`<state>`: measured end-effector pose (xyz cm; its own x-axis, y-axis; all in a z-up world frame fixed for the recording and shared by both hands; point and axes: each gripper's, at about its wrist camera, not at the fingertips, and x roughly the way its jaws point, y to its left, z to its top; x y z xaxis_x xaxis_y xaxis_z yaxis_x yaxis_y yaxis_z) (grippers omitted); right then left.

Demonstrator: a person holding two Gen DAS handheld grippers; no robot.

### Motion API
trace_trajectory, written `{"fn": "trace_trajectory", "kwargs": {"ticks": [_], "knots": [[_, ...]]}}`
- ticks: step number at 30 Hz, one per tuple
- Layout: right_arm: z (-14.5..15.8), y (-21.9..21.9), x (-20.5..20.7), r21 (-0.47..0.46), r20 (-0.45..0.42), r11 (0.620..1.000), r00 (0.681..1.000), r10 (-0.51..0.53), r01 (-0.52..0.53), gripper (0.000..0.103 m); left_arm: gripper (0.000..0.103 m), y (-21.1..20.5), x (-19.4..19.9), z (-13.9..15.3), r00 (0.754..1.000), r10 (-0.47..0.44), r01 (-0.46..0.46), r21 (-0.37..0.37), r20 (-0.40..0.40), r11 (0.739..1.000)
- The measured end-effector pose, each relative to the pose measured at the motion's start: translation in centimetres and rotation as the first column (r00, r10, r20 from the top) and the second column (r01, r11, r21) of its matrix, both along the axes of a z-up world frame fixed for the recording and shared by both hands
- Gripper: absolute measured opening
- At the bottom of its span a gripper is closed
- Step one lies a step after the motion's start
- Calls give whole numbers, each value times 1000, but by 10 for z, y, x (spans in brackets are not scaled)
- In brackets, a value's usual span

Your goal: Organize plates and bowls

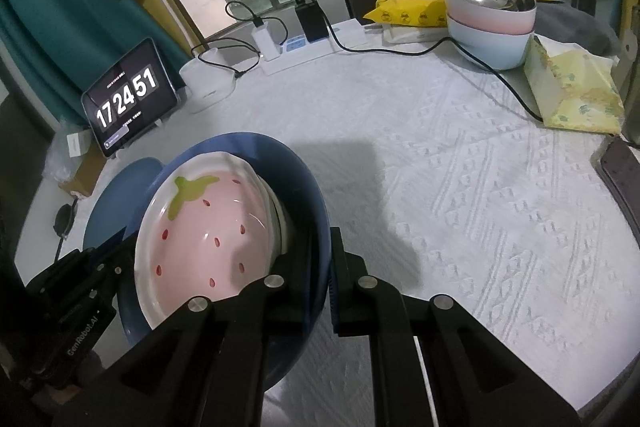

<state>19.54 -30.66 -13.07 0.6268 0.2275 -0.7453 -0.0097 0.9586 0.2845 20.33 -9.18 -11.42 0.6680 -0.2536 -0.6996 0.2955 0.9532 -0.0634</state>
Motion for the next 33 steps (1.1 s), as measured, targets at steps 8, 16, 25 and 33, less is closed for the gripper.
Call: {"fn": "trace_trajectory", "kwargs": {"ticks": [8, 16, 25, 33], "knots": [[5, -4, -5, -2, 10, 1000, 1000, -7, 7, 9, 13, -1, -4, 5, 1000, -6, 6, -10, 6, 1000], [16, -1, -8, -11, 34, 1000, 999, -5, 5, 9, 13, 1, -8, 15, 1000, -5, 6, -16, 26, 1000], [34, 8, -7, -28, 71, 1000, 997, 1, 1, 9, 13, 8, -8, 28, 999, 2, -1, -29, 53, 1000], [50, 20, -3, -41, 99, 999, 995, 18, -14, 9, 13, 22, -7, 41, 996, 21, -17, -43, 85, 999]]}}
